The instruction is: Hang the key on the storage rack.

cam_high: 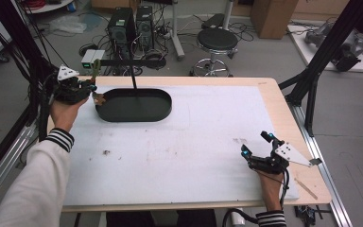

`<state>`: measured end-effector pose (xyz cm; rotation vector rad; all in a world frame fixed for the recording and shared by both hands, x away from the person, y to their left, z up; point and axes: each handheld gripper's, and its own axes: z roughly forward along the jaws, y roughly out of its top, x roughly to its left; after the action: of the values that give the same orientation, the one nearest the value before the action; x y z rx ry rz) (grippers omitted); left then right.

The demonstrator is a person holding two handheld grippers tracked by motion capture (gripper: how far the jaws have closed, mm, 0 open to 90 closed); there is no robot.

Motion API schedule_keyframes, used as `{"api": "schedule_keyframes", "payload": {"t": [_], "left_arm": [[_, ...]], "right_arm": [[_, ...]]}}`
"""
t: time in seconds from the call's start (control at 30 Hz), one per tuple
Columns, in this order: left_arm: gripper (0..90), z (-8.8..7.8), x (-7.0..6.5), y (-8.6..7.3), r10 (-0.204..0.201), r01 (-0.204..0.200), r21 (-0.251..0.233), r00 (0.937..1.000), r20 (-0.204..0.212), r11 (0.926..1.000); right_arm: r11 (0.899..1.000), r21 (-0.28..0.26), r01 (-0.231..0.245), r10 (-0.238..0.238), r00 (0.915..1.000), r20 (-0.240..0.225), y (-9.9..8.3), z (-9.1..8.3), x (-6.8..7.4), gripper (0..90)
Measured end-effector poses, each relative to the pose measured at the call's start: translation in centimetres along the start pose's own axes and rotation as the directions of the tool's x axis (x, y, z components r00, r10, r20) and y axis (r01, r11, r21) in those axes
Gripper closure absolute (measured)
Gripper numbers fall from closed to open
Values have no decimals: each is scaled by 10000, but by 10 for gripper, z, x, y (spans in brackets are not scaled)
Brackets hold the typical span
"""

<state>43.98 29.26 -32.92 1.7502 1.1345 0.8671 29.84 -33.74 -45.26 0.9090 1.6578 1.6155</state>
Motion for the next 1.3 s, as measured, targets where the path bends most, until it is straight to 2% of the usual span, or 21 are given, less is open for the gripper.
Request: {"api": "schedule_keyframes", "payload": {"t": [0.13, 0.27, 0.33, 0.6, 0.8, 1.03, 1.1, 1.3], "left_arm": [[755, 5, -1, -2, -171, 171, -17, 9998, -69, 9999], [754, 10, -3, -3, -176, 176, 35, 9997, -162, 9998], [754, 12, -3, -4, -182, 186, 117, 9993, -337, 9998], [754, 19, -6, -6, -338, 340, 78, 9991, -267, 9994], [754, 24, -6, -8, -313, 321, 180, 9985, -456, 9993], [754, 33, -5, -11, -577, 584, 100, 9965, -608, 9982], [754, 36, -5, -12, -516, 532, 217, 9964, -679, 9983], [754, 45, -3, -17, -685, 711, 404, 9957, -629, 9967]], "right_arm": [[10000, -12, 4, -4, 10000, 0, 0, 0, 0, 30], [10000, -16, -20, 20, 10000, -10, 0, 0, 0, 30], [10000, -18, -12, 12, 10000, -5, 0, 0, 0, 30], [10000, -20, -27, 27, 10000, -13, 0, 0, 0, 30], [10000, -28, -25, 25, 10000, -14, 0, 0, 0, 30], [10000, -26, -81, 81, 10000, -8, 0, 0, 0, 30], [10000, -18, -91, 91, 10000, -21, 0, 0, 0, 31], [9999, -28, -105, 105, 9999, -13, 0, 0, 0, 30]]}}
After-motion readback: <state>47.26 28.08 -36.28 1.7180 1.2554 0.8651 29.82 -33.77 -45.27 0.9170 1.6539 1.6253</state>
